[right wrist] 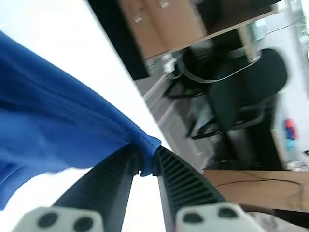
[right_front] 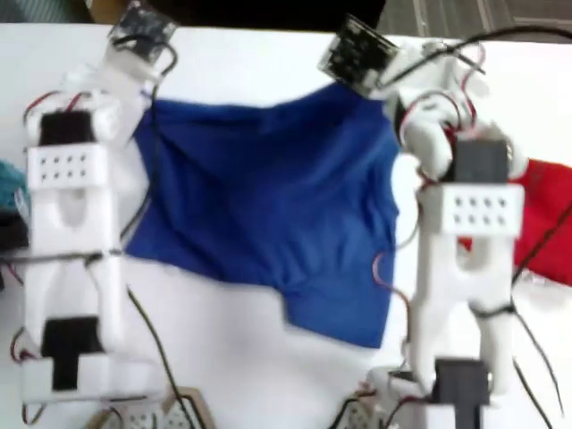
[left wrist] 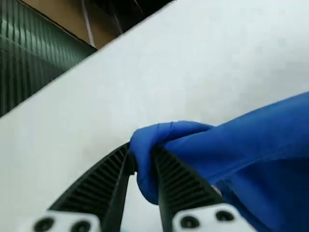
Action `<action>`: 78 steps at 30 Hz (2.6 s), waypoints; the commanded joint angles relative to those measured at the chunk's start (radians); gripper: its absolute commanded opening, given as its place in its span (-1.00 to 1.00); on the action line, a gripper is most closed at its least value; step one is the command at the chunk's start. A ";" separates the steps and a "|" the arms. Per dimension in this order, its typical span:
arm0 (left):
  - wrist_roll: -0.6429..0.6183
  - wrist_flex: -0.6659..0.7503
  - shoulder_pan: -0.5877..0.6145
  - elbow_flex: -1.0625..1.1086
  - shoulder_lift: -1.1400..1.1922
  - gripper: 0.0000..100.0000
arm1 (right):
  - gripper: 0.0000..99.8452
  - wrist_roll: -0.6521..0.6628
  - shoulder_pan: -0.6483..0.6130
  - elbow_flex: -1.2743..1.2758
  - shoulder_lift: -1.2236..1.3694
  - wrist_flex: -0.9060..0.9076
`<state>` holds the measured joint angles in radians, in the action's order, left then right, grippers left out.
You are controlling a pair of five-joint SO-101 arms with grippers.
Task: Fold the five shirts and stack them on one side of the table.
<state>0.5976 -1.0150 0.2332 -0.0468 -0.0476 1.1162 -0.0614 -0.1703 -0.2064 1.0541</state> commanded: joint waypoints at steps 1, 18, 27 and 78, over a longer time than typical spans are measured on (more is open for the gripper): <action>0.005 0.026 -0.012 -0.005 0.048 -0.95 | -0.96 -0.026 0.010 -0.009 0.058 -0.022; 0.101 -0.281 -0.009 0.005 0.100 -0.95 | -0.96 -0.222 -0.018 -0.005 0.108 0.292; 0.178 -0.433 -0.011 0.005 0.100 -0.95 | -0.96 -0.222 -0.018 0.132 -0.044 0.410; 0.259 -0.381 0.066 0.363 0.103 -0.95 | -0.96 -0.160 -0.030 1.068 -0.901 0.493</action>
<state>0.8508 -1.3909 0.2931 0.3138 0.0568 0.9490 -0.0875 0.8654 -1.0886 1.5650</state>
